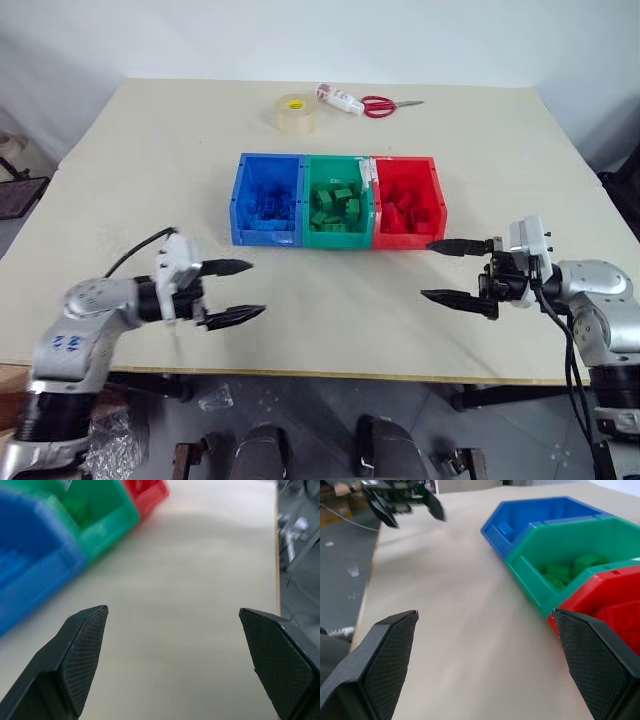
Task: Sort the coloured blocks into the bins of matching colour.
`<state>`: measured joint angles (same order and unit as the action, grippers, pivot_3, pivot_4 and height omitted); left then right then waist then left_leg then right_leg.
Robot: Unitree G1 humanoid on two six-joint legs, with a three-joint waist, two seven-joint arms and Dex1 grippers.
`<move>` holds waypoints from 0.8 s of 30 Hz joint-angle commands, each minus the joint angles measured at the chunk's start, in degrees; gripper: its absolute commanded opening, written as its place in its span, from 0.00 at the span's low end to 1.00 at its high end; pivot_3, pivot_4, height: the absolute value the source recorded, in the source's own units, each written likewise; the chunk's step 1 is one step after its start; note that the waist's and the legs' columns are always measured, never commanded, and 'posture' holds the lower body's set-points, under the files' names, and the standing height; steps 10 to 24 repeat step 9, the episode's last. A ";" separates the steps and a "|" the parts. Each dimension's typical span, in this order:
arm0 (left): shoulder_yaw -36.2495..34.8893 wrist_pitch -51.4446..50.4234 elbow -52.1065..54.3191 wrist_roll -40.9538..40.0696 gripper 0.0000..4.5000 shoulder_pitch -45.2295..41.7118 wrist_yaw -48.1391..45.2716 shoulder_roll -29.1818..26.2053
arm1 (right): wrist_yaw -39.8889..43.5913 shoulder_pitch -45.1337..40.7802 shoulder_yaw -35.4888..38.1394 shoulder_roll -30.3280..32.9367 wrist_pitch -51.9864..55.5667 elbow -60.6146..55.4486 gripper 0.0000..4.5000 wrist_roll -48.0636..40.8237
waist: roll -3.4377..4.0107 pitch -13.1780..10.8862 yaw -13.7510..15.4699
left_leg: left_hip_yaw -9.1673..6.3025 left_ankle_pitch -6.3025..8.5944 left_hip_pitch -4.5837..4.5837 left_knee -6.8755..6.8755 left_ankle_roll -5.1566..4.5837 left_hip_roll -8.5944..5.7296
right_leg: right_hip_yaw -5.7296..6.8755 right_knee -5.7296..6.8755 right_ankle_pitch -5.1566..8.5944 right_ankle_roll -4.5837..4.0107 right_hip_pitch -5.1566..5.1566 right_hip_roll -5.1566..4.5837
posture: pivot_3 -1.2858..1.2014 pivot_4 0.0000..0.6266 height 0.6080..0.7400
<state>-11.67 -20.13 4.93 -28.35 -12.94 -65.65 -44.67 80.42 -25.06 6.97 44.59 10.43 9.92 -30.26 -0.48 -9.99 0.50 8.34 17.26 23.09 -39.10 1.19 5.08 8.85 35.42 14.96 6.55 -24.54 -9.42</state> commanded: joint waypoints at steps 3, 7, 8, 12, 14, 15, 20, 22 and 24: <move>-2.67 9.22 -4.37 3.38 0.99 -1.73 0.88 -0.90 | 3.85 -3.45 0.43 2.66 -3.52 6.46 1.00 2.60 | 0.01 0.00 -0.19 | 0.03 0.05 0.00 0.02 0.02 0.00 | 0.00 -0.01 0.00 0.00 -0.01 0.00 | 0.52 0.24 1.00; -2.81 10.37 -6.70 2.95 0.99 -2.27 0.53 -0.78 | 4.58 -4.71 1.13 3.16 -5.00 9.70 1.00 3.86 | 0.01 0.00 -0.71 | 0.08 0.05 0.01 0.06 0.03 0.00 | 0.00 -0.01 0.00 0.00 -0.04 0.01 | 0.52 0.24 1.00; -2.76 10.59 -7.07 2.83 0.99 -2.37 0.47 -0.67 | 4.40 -4.77 1.47 3.25 -5.23 10.10 1.00 3.99 | 0.01 0.00 -0.73 | 0.08 0.05 0.00 0.06 0.03 0.00 | 0.00 0.00 0.00 0.00 -0.05 0.01 | 0.52 0.24 1.00; -2.69 10.72 -7.27 2.90 0.99 -2.43 0.76 -0.54 | 4.27 -4.78 1.77 3.35 -5.38 10.41 1.00 4.00 | 0.01 0.00 -0.73 | 0.08 0.04 0.00 0.06 0.03 0.00 | -0.01 0.01 0.00 0.00 -0.05 0.01 | 0.52 0.24 1.00; -2.69 10.72 -7.27 2.90 0.99 -2.43 0.76 -0.54 | 4.27 -4.78 1.77 3.35 -5.38 10.41 1.00 4.00 | 0.01 0.00 -0.73 | 0.08 0.04 0.00 0.06 0.03 0.00 | -0.01 0.01 0.00 0.00 -0.05 0.01 | 0.52 0.24 1.00; -2.69 10.72 -7.27 2.90 0.99 -2.43 0.76 -0.54 | 4.27 -4.78 1.77 3.35 -5.38 10.41 1.00 4.00 | 0.01 0.00 -0.73 | 0.08 0.04 0.00 0.06 0.03 0.00 | -0.01 0.01 0.00 0.00 -0.05 0.01 | 0.52 0.24 1.00; -2.69 10.72 -7.27 2.90 0.99 -2.43 0.76 -0.54 | 4.27 -4.78 1.77 3.35 -5.38 10.41 1.00 4.00 | 0.01 0.00 -0.73 | 0.08 0.04 0.00 0.06 0.03 0.00 | -0.01 0.01 0.00 0.00 -0.05 0.01 | 0.52 0.24 1.00; -2.69 10.72 -7.27 2.90 0.99 -2.43 0.76 -0.54 | 4.27 -4.78 1.77 3.35 -5.38 10.41 1.00 4.00 | 0.01 0.00 -0.73 | 0.08 0.04 0.00 0.06 0.03 0.00 | -0.01 0.01 0.00 0.00 -0.05 0.01 | 0.52 0.24 1.00; -2.69 10.72 -7.27 2.90 0.99 -2.43 0.76 -0.54 | 4.27 -4.78 1.77 3.35 -5.38 10.41 1.00 4.00 | 0.01 0.00 -0.73 | 0.08 0.04 0.00 0.06 0.03 0.00 | -0.01 0.01 0.00 0.00 -0.05 0.01 | 0.52 0.24 1.00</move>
